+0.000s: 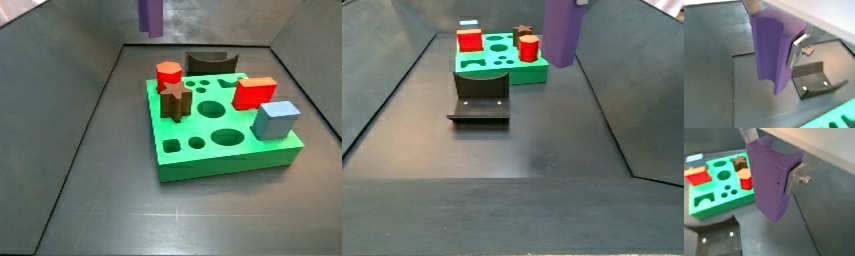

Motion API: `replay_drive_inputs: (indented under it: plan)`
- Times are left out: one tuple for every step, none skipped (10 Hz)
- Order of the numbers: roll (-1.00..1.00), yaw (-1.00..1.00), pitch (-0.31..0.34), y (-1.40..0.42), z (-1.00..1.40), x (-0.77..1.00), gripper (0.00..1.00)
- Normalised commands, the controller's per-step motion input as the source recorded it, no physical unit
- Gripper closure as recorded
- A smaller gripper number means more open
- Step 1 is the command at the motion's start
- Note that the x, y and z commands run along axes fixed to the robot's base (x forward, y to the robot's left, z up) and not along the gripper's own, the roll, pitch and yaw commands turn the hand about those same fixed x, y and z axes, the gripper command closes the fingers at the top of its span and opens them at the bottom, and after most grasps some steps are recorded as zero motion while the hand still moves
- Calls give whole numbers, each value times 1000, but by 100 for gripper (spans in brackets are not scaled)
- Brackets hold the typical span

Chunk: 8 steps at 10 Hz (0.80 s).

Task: Pick up the arch object. Move up. Rotate the arch object. Move to above the board. Insert the arch object.
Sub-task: Rotate the arch object.

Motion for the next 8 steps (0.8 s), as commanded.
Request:
replay_drive_inputs:
  plan:
    - [0, -1000, 12, 0, 4, 0, 100]
    - [0, -1000, 12, 1, 4, 0, 100]
    - [0, -1000, 13, 2, 4, 0, 100]
    - [0, -1000, 14, 3, 4, 0, 100]
    - [0, -1000, 15, 3, 5, 0, 100]
    - [0, -1000, 16, 4, 5, 0, 100]
    - [-1, -1000, 17, 4, 5, 1, 100]
    - [-1, -1000, 18, 4, 5, 1, 100]
